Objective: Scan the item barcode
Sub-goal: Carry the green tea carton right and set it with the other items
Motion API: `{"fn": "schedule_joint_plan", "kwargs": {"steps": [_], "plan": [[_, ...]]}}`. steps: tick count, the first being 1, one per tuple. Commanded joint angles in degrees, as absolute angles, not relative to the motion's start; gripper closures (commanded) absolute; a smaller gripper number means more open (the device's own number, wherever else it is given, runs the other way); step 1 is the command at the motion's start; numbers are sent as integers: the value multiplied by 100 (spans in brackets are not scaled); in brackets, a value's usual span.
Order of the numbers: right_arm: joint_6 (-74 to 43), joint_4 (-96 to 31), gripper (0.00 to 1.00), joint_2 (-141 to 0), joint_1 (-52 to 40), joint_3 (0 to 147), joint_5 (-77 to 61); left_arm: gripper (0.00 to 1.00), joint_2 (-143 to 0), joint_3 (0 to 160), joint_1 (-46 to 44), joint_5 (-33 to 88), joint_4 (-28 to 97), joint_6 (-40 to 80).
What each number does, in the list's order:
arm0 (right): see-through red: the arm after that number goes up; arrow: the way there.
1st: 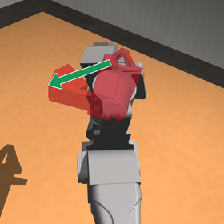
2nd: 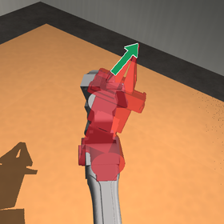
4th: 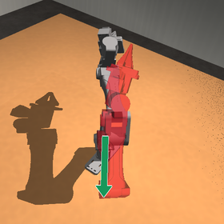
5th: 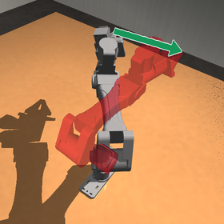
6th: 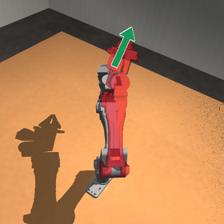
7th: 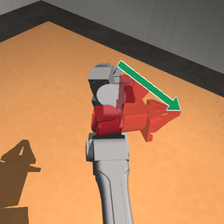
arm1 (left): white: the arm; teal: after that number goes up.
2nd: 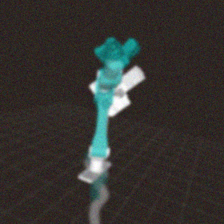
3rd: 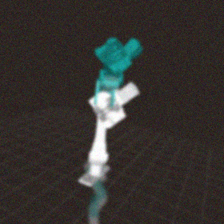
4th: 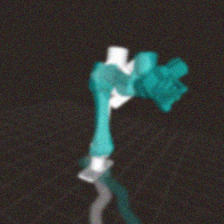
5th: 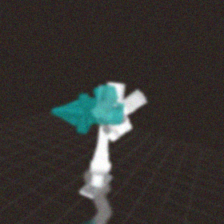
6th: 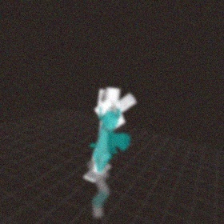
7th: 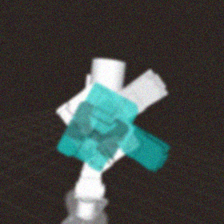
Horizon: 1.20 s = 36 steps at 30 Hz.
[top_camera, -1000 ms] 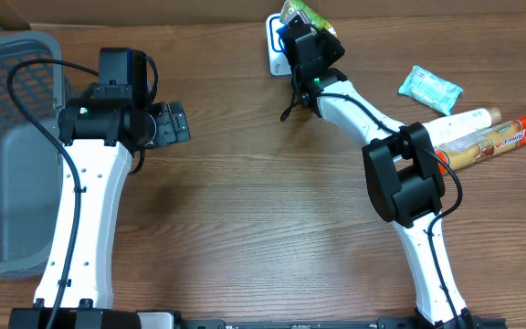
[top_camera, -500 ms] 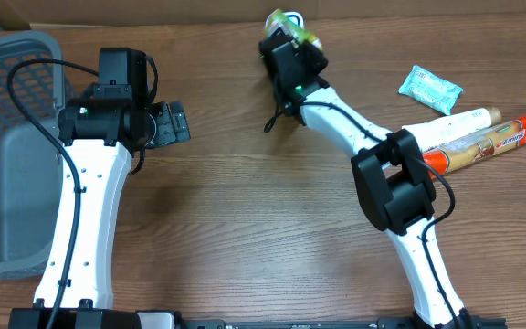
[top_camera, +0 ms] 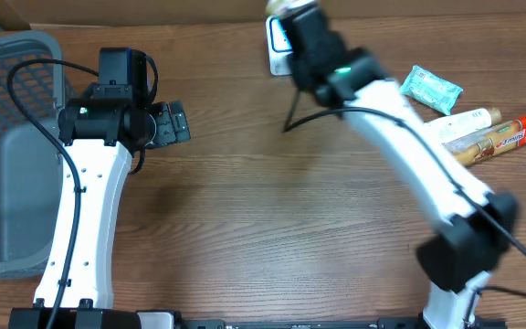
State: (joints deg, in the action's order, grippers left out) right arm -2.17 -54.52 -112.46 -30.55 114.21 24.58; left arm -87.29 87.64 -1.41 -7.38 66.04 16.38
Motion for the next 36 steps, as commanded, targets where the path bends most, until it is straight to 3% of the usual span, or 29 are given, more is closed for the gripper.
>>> {"fn": "schedule_joint_plan", "kwargs": {"steps": [1, 9, 14, 22, 23, 25, 27, 31, 36], "plan": [[-2630, -6206, 96, -10783, -2311, 11552, 1905, 0, -8748, 8735, -152, -790, 6595, 1675], [-5664, -7738, 96, -10847, -631, 10971, 1778, 0, -8748, 8735, -152, -790, 6595, 1675], [-6532, -7124, 96, -10847, 64, 9843, 1752, 0, -8748, 8735, -152, -790, 6595, 1675], [-6820, -5572, 96, -10847, 379, 8381, 1396, 0, -8748, 8735, -152, -790, 6595, 1675], [-6820, -5502, 94, -10847, 384, 8324, 1369, 0, -8748, 8735, -152, -790, 6595, 1675], [-6818, -5465, 54, -10844, 384, 8313, 1358, 0, -8748, 8735, -152, -790, 6595, 1675], [-6770, -5472, 33, -10831, 384, 8353, 1356, 1, -8748, 8735, -152, -790, 6595, 1675], [-6416, -5708, 31, -10698, 384, 8637, 1358, 1, -8748, 8735, -152, -790, 6595, 1675], [-5332, -6466, 21, -10092, 349, 9502, 1330, 0, -8748, 8735, -152, -790, 6598, 1675]]}}
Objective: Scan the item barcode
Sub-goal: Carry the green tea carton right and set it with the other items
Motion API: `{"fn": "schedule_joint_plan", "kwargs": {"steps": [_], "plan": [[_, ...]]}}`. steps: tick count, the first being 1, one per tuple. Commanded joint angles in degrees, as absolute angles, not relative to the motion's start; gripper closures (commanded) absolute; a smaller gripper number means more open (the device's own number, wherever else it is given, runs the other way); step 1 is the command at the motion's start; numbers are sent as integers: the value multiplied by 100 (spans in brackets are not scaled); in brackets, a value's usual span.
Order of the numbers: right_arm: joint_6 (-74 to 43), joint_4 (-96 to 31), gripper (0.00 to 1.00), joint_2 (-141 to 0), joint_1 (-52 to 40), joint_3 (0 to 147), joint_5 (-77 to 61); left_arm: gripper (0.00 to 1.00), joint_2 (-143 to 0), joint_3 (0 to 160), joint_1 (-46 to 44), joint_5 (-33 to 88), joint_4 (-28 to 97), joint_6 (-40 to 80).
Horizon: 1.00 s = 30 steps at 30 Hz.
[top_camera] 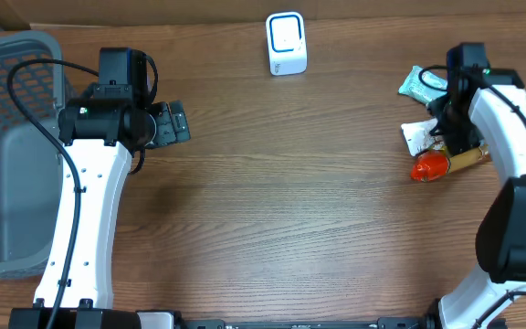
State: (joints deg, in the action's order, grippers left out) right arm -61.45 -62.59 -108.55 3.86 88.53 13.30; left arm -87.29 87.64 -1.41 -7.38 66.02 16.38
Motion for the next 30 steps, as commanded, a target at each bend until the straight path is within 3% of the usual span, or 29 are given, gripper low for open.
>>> {"fn": "schedule_joint_plan", "kwargs": {"steps": [1, 4, 9, 19, 30], "plan": [[-4825, -6571, 20, -9876, 307, 9673, 1216, 0, -8748, 8735, -152, -790, 6595, 1675], [-3489, -6724, 20, -9343, 217, 9961, 661, 0, -8748, 8735, -152, -790, 6595, 1675], [-3229, -7345, 0, -8285, 193, 10173, 421, 0, -8748, 8735, -152, -790, 6595, 1675], [-3232, -7708, 0, -6674, 193, 10171, 416, 0, -8748, 8735, -152, -790, 6598, 1675], [-3232, -7708, 0, -6580, 193, 10169, 416, 0, -8748, 8735, -152, -790, 6595, 1675]]}}
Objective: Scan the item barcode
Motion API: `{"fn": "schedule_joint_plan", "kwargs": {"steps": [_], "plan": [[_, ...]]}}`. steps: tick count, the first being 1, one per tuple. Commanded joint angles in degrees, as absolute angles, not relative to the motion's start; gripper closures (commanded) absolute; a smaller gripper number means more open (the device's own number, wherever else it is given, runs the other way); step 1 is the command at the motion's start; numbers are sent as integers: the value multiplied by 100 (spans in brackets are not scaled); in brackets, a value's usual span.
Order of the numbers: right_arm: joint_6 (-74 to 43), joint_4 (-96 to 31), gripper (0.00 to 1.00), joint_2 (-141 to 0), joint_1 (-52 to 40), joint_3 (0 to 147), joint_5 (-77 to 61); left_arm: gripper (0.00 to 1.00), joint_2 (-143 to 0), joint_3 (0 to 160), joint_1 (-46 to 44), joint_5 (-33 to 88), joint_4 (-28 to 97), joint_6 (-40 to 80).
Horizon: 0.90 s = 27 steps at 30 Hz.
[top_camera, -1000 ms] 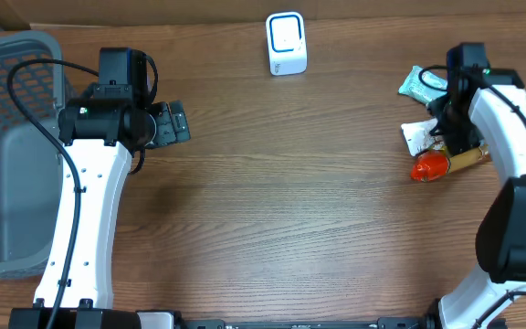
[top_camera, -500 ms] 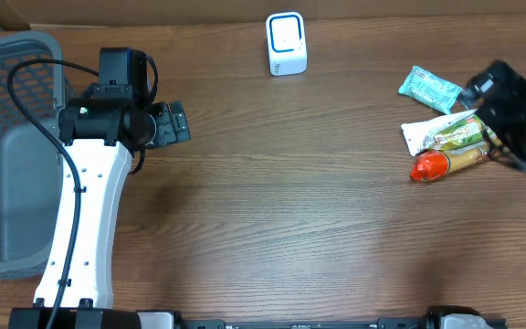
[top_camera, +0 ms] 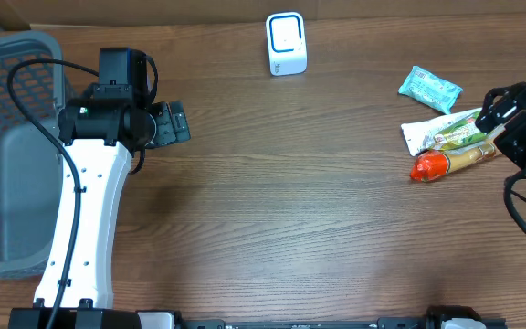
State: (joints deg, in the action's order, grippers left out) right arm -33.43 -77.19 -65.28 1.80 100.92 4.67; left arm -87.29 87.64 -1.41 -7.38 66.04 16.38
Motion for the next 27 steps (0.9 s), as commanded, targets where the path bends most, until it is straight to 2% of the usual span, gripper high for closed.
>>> {"fn": "schedule_joint_plan", "kwargs": {"steps": [1, 10, 15, 27], "plan": [[-3232, -7708, 0, -6635, 193, 10169, 416, 1, -8748, 8735, -152, -790, 6595, 1675], [-3232, -7706, 0, -6687, 193, 10084, 416, 1, -8748, 8735, -152, -790, 6595, 1675], [-3232, -7703, 0, -6020, 193, 9542, 419, 0, -8748, 8735, -152, -790, 6595, 1675], [-3332, -7481, 0, -3308, 198, 5972, 607, 1, -8748, 8735, -152, -790, 6595, 1675]]}}
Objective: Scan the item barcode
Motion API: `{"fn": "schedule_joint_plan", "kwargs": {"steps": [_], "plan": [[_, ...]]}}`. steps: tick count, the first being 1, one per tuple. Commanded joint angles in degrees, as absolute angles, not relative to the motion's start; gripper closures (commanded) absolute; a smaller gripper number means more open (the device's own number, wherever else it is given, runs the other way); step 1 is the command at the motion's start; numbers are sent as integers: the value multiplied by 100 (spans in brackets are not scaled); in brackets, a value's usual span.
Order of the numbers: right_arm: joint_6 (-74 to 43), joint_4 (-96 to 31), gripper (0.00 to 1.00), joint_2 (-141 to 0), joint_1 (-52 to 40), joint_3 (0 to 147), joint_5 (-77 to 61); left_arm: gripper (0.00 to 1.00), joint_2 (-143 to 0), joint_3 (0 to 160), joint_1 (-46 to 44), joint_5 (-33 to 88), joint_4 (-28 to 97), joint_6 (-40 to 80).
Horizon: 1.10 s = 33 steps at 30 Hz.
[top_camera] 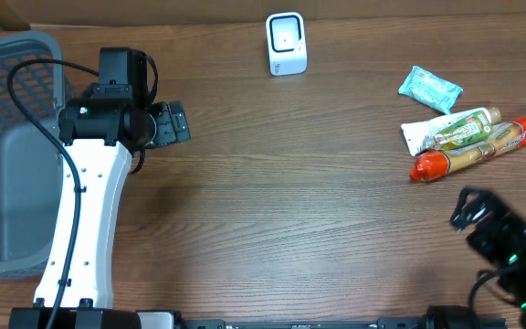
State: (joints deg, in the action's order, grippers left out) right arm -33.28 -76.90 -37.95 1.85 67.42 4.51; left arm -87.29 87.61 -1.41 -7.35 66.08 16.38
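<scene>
The white barcode scanner (286, 43) stands at the back middle of the table. At the right lie a teal packet (430, 89), a white and green tube (450, 130) and a red-ended sausage stick (478, 153). My right gripper (464, 210) is low at the front right, below the sausage stick and clear of it, open and holding nothing. My left gripper (179, 123) points right at the left of the table, far from the items, with nothing in it; its jaw gap is not clear from above.
A grey mesh basket (7, 155) fills the far left. A cardboard wall runs along the back edge behind the scanner. The left arm's white link crosses the front left of the table.
My right gripper has moved from the right edge beside the tube and sausage stick down to the front right corner. The items, the scanner and the left arm are unchanged.
My right arm first reached across the table, its gripper at the scanner. Then it was over the tube and sausage stick at the right. Then it stood at the right edge beside them, and now it is drawn back to the front right. The left arm never moved.
</scene>
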Motion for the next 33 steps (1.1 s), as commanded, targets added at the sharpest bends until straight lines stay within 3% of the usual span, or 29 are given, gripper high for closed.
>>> {"fn": "schedule_joint_plan", "kwargs": {"steps": [1, 9, 16, 24, 33], "plan": [[-3271, -7299, 0, -3094, 198, 5684, 681, 1, -8748, 8735, -152, -790, 6595, 1675], [-681, -3559, 0, -1815, 193, 3548, -67, 0, -8748, 8735, -152, -790, 6595, 1675], [-471, -1011, 0, -1326, 193, 1776, -663, 0, -8748, 8735, -152, -790, 6595, 1675], [-602, -152, 0, -561, 193, 585, -755, 0, -8748, 8735, -152, -790, 6595, 1675], [-593, -436, 0, -16, 193, 47, -624, 1, -8748, 8735, -152, -790, 6595, 1675]]}}
